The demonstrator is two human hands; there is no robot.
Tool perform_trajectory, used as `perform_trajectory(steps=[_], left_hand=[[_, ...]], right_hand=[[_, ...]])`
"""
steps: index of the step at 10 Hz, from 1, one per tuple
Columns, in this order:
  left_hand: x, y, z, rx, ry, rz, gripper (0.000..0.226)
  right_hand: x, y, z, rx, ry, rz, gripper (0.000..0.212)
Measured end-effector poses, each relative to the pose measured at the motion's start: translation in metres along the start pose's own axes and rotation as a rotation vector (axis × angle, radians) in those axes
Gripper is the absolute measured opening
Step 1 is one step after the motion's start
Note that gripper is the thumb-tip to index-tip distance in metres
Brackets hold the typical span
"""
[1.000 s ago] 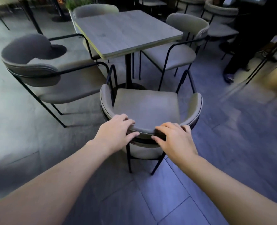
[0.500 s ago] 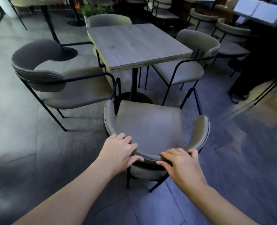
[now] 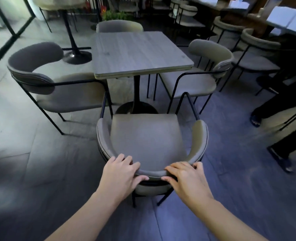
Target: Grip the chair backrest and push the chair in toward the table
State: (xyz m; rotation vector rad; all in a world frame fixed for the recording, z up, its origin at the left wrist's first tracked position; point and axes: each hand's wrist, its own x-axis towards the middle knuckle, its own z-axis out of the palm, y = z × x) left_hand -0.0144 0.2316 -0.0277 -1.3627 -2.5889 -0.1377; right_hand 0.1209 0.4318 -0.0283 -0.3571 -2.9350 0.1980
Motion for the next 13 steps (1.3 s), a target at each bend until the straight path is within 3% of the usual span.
perform_trajectory(steps=[7,12,13], left_hand=[[0.068,0.115,0.012,-0.013,-0.042,-0.243,0.048],[0.077,0.113,0.004,0.011,-0.182,-0.255,0.052],[0.095,0.109,-0.038,-0.08,-0.132,-0.282,0.053]], right_hand=[[0.026,0.143,-0.02,0.048,-0.048,-0.207,0.034],[0.03,0.143,-0.035,0.078,-0.132,-0.228,0.039],[0.044,0.132,-0.074,0.149,-0.072,-0.234,0.046]])
